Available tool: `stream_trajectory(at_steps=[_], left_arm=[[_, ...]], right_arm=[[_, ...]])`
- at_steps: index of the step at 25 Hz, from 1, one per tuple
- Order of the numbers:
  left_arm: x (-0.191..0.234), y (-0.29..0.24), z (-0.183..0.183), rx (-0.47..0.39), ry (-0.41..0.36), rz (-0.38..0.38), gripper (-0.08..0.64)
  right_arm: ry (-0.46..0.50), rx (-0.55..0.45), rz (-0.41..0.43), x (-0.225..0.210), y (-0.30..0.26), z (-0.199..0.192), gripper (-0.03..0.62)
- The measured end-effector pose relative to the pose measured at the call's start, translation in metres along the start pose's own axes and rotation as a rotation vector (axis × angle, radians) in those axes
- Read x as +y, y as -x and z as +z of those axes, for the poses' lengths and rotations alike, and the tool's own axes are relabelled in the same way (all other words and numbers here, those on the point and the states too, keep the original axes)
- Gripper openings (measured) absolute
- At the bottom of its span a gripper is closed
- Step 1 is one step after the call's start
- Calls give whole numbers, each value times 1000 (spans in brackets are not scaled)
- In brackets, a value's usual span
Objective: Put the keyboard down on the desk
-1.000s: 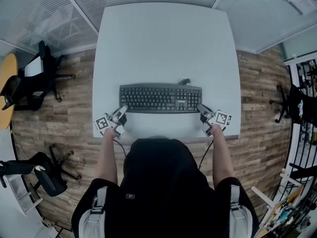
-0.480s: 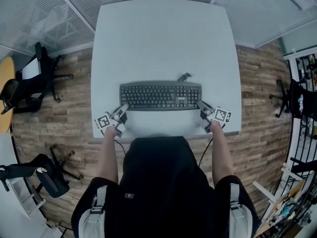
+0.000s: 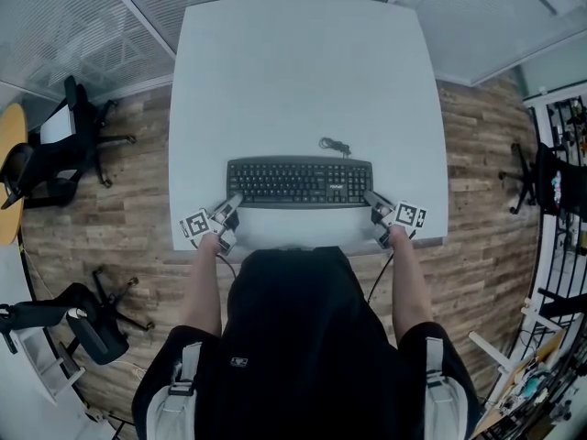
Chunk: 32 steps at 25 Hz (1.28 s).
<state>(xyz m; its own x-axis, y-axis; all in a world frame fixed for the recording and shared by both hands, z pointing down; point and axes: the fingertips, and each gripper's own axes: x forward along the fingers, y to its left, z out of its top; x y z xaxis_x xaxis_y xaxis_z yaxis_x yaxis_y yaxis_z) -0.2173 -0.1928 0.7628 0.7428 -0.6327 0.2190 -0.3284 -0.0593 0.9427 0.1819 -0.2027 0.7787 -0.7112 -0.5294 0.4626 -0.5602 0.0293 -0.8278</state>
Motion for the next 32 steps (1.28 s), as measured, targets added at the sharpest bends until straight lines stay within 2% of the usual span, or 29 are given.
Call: stream_trajectory(at_steps=[2, 7, 11, 14, 17, 21, 26, 32], left_arm=[[6, 2, -2, 11, -28, 20, 107], [8, 4, -7, 21, -19, 21, 110], [13, 6, -7, 40, -25, 75, 115], [15, 3, -4, 49, -29, 103, 117], [18, 2, -6, 47, 7, 133, 118], [23, 0, -8, 60, 14, 185, 125], [27, 3, -14, 71, -33, 292, 150], [29, 6, -14, 28, -134, 389, 173]], right_arm=[[-16, 1, -4, -5, 1, -7, 129], [-21, 23, -14, -10, -2, -16, 130], [-16, 26, -33, -9, -3, -18, 130], [-14, 27, -65, -11, -7, -18, 129], [3, 28, -105, -13, -8, -17, 130], [53, 17, -157, -17, -7, -15, 133], [124, 6, -234, -20, -4, -16, 147], [189, -29, -316, -23, -3, -15, 156]])
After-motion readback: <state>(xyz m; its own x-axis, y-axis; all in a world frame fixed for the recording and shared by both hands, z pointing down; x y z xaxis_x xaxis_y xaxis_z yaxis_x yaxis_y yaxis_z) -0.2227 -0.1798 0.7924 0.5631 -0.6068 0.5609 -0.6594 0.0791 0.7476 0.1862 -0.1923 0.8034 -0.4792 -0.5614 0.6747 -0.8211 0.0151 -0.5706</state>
